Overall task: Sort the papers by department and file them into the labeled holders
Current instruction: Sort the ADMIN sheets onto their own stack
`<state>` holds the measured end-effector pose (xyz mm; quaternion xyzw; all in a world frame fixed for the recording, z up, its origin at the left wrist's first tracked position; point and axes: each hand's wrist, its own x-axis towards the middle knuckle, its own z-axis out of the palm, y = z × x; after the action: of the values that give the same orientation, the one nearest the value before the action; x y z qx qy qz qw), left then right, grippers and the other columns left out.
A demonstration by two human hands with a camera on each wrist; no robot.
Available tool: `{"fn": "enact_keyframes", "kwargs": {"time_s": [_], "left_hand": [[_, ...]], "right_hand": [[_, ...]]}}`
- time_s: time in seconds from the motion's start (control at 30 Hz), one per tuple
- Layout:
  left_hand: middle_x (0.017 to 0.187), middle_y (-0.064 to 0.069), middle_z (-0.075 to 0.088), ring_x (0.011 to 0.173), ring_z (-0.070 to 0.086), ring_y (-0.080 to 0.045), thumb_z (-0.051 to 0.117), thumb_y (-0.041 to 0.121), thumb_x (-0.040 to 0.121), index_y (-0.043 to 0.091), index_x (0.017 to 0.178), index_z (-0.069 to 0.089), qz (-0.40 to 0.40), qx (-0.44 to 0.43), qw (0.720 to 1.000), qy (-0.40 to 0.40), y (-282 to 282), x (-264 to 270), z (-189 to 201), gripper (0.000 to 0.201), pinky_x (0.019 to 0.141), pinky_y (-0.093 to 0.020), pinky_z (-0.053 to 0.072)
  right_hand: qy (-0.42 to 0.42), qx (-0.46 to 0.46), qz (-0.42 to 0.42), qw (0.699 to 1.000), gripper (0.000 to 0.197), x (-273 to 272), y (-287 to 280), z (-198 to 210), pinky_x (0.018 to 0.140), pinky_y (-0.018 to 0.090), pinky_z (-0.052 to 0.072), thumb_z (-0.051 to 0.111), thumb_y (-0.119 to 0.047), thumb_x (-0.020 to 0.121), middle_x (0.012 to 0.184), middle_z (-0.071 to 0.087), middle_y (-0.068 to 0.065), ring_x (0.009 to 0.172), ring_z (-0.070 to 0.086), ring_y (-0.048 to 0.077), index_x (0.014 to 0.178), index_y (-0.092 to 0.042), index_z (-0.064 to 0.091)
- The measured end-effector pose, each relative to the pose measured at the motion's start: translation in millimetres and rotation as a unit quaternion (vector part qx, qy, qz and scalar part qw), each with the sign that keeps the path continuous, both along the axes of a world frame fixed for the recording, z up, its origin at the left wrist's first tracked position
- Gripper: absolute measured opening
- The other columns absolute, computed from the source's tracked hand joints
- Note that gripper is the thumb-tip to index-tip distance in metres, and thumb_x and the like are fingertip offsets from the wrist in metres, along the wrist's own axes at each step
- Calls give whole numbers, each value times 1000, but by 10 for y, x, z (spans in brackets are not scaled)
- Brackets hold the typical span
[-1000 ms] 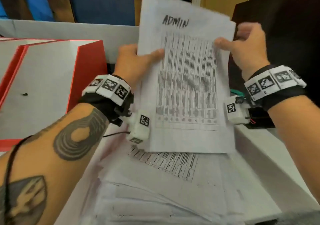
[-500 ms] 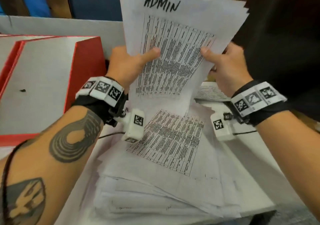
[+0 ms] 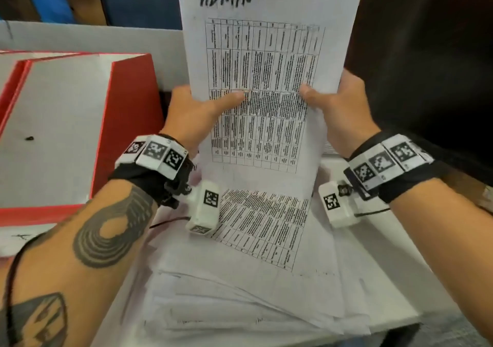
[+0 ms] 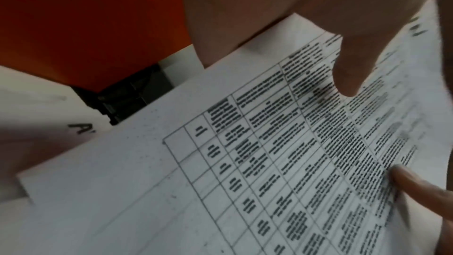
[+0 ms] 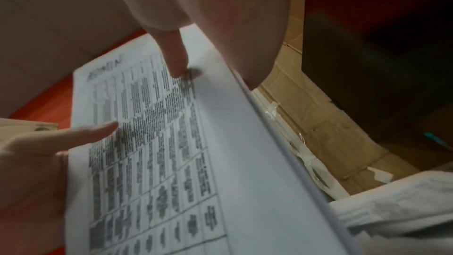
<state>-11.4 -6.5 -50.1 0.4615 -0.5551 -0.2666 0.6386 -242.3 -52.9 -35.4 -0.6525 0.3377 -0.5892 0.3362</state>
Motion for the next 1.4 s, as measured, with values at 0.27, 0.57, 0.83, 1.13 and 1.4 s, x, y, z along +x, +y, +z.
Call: {"fn": "enact_keyframes", "kwargs": {"time_s": [0.27, 0.57, 0.83, 1.13, 1.4], "left_hand": [[105, 0, 80, 102, 76, -21, 90, 26, 76, 15, 111, 75, -21, 41, 996, 77, 35, -77, 194, 40, 97, -50, 57], [103, 5, 77, 90, 75, -9, 83, 41, 84, 16, 116, 70, 65, 71, 991, -89, -87, -54, 223, 43, 74, -28, 61], [102, -3, 72, 93, 68, -26, 84, 63, 68, 15, 115, 65, 77, 148, 890, -425, -240, -155, 602, 69, 82, -41, 56], [81, 3, 76, 74, 70, -18, 84, 61, 72, 18, 93, 77, -3, 260, 768, -586, -421, -188, 361, 49, 69, -30, 53], [83, -19, 78, 59, 67, -20, 82, 20, 87, 4, 93, 76, -49, 311, 905, -286, -664, -41, -35, 17, 55, -24, 40]], "right_hand": [[-83, 49, 29, 995, 37, 1, -19, 158, 100, 49, 57, 69, -4, 93, 123, 74, 2, 112, 73, 20, 130, -11, 64], [-5, 59, -44, 997, 51, -152, -13, 82, 87, 48, 63, 75, -4, 89, 117, 75, 1, 101, 76, 16, 131, -19, 51], [272, -147, -221, 925, 71, -673, 195, 110, 108, 24, 42, 85, -23, 79, 135, 50, -6, 125, 49, 3, 134, -14, 41], [213, 83, -255, 940, 30, -991, -485, -285, 78, 41, 56, 70, 6, 78, 89, 68, 9, 85, 65, 24, 71, -21, 58], [282, 234, -246, 897, 16, -1320, -912, -631, 91, 36, 56, 69, -16, 87, 99, 78, 5, 91, 69, 20, 91, -6, 80]]}}
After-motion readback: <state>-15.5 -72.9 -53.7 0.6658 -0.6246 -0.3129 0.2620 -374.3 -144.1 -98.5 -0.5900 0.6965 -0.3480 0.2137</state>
